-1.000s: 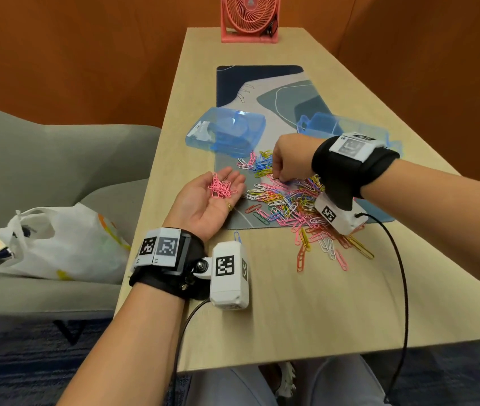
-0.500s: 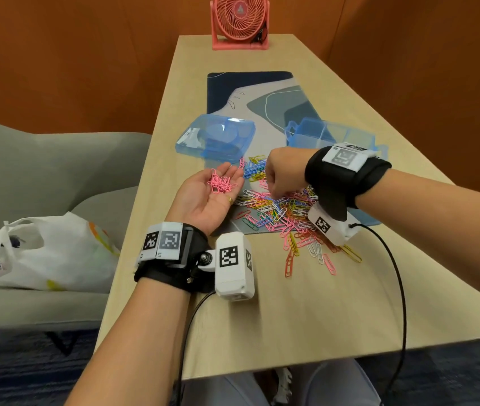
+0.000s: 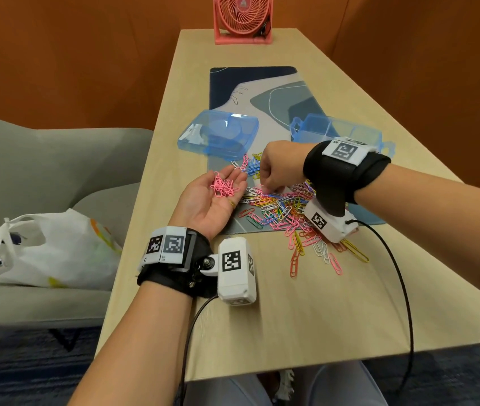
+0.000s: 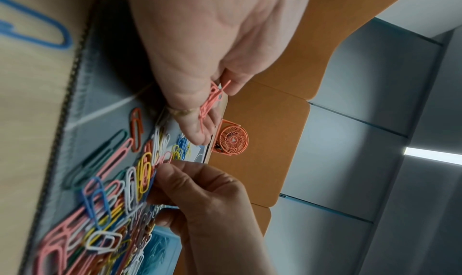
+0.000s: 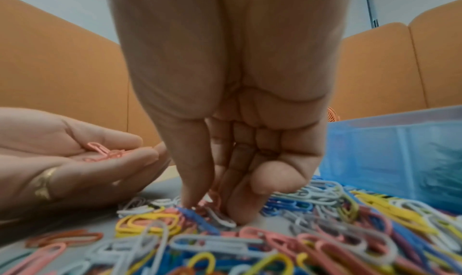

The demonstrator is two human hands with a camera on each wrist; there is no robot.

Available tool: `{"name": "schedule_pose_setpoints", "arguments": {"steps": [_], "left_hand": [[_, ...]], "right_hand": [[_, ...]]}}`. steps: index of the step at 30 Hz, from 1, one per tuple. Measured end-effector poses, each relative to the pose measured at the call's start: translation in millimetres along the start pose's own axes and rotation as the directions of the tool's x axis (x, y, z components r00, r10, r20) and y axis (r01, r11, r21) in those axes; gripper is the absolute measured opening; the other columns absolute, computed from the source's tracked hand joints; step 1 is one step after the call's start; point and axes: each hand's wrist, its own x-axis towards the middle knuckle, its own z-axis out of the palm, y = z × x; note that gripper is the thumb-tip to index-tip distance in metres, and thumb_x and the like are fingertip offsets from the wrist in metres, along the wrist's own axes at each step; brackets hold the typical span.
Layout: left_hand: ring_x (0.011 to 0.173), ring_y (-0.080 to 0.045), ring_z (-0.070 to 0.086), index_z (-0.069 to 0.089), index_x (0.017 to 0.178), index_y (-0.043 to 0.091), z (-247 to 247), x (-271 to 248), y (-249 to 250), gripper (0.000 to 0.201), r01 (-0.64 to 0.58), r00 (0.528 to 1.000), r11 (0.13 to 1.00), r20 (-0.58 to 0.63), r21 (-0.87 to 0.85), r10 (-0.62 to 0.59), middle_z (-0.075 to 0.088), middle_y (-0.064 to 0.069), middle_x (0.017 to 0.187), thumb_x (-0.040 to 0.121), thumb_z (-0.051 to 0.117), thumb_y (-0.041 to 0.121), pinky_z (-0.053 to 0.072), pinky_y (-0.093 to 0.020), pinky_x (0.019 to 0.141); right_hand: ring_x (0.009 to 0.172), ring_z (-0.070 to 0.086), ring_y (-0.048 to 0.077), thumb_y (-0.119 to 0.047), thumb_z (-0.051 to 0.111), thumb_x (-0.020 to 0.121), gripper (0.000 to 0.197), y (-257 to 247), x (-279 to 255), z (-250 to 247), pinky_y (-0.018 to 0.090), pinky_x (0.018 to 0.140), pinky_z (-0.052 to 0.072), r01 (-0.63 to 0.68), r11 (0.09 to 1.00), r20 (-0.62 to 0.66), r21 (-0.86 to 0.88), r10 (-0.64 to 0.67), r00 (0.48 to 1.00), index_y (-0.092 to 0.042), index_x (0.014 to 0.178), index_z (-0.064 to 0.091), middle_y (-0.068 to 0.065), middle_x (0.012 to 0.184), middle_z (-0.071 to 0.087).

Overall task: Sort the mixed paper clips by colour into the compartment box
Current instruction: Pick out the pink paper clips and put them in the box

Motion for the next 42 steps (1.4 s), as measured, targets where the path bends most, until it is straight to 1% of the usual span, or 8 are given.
{"name": "schedule_pose_setpoints", "arguments": {"steps": [5, 11, 16, 21, 28, 32, 38, 42], "left_hand": [[0.128, -0.028, 0.046, 0.055, 0.097, -0.004, -0.2, 0.3, -0.1, 0.035, 0.001, 1.0, 1.0, 0.001, -0.007, -0.001, 0.059, -0.017, 0.097, 0.102, 0.029, 0.018, 0.04, -0.037, 0.095], [0.128, -0.029, 0.045, 0.055, 0.096, -0.005, -0.6, 0.5, 0.5, 0.034, -0.001, 1.0, 1.0, 0.005, -0.016, 0.001, 0.059, -0.017, 0.097, 0.102, 0.03, 0.017, 0.041, -0.038, 0.094], [0.124, -0.029, 0.048, 0.055, 0.096, -0.005, -0.9, 1.0, 0.7, 0.035, -0.001, 1.0, 1.0, 0.008, -0.014, 0.001, 0.059, -0.018, 0.097, 0.102, 0.029, 0.018, 0.04, -0.038, 0.094], [0.099, -0.029, 0.057, 0.055, 0.097, -0.005, -0.4, -0.9, 1.5, 0.035, -0.01, 1.0, 1.0, 0.004, -0.003, 0.01, 0.059, -0.018, 0.098, 0.102, 0.03, 0.019, 0.042, -0.039, 0.093], [0.122, -0.029, 0.049, 0.055, 0.095, -0.005, -0.5, -1.1, 1.5, 0.035, -0.005, 1.0, 1.0, 0.006, -0.019, 0.005, 0.059, -0.018, 0.097, 0.102, 0.03, 0.019, 0.041, -0.039, 0.094], [0.1, -0.028, 0.056, 0.055, 0.095, -0.005, -0.5, -1.2, 2.2, 0.035, -0.008, 1.0, 1.0, 0.005, -0.008, 0.008, 0.058, -0.018, 0.096, 0.102, 0.03, 0.019, 0.041, -0.038, 0.094], [0.103, -0.028, 0.054, 0.055, 0.096, -0.005, -1.4, 0.5, 2.3, 0.036, -0.009, 1.0, 1.0, 0.006, -0.003, 0.009, 0.058, -0.018, 0.098, 0.102, 0.03, 0.02, 0.041, -0.037, 0.095], [0.095, -0.028, 0.058, 0.055, 0.096, -0.005, -2.1, 2.5, 2.1, 0.035, -0.012, 1.0, 1.0, 0.001, -0.001, 0.012, 0.058, -0.018, 0.096, 0.102, 0.031, 0.02, 0.041, -0.038, 0.095]], "right_hand": [[0.07, 0.063, 0.014, -0.024, 0.076, 0.079, 0.014, -0.7, 1.3, 1.5, 0.021, 0.062, 0.049, 0.022, 1.0, 0.013, 0.02, -0.023, 1.0, -0.012, 0.085, 0.071, 0.002, 0.079, 0.07], [0.067, 0.06, 0.017, -0.014, 0.073, 0.077, 0.018, 4.3, 0.2, -5.2, 0.028, 0.07, 0.051, -0.013, 0.999, 0.005, -0.034, 0.013, 1.0, -0.015, 0.063, 0.062, 0.002, 0.066, 0.065], [0.073, 0.052, 0.02, -0.01, 0.059, 0.082, 0.007, 0.5, -0.1, -7.2, 0.027, 0.064, 0.04, 0.007, 0.992, -0.171, -0.124, -0.028, 0.985, -0.011, 0.076, 0.061, 0.004, 0.073, 0.057], [0.073, 0.057, 0.013, -0.014, 0.071, 0.081, 0.004, -7.6, -0.3, -3.4, 0.022, 0.064, 0.044, 0.086, 0.989, -0.025, -0.121, -0.089, 0.996, -0.013, 0.084, 0.07, -0.001, 0.077, 0.065], [0.079, 0.056, 0.017, -0.022, 0.066, 0.084, 0.015, -10.6, 2.0, 5.2, 0.026, 0.068, 0.043, 0.076, 0.976, -0.01, -0.202, -0.079, 0.997, -0.009, 0.089, 0.068, 0.004, 0.083, 0.062], [0.08, 0.055, 0.017, -0.022, 0.068, 0.082, 0.015, -9.9, 1.7, 7.0, 0.026, 0.068, 0.043, 0.068, 0.984, -0.034, -0.167, -0.075, 0.997, -0.01, 0.09, 0.067, 0.003, 0.084, 0.062], [0.068, 0.055, 0.014, -0.019, 0.065, 0.082, 0.009, 4.7, 2.4, -2.4, 0.024, 0.065, 0.048, 0.036, 0.999, -0.035, -0.004, -0.036, 0.999, -0.014, 0.074, 0.066, -0.001, 0.071, 0.064], [0.064, 0.057, 0.011, -0.019, 0.063, 0.086, 0.01, 11.4, 0.4, -14.2, 0.023, 0.064, 0.048, 0.036, 0.994, 0.025, 0.1, -0.038, 0.999, -0.015, 0.078, 0.067, 0.0, 0.073, 0.067]]}}
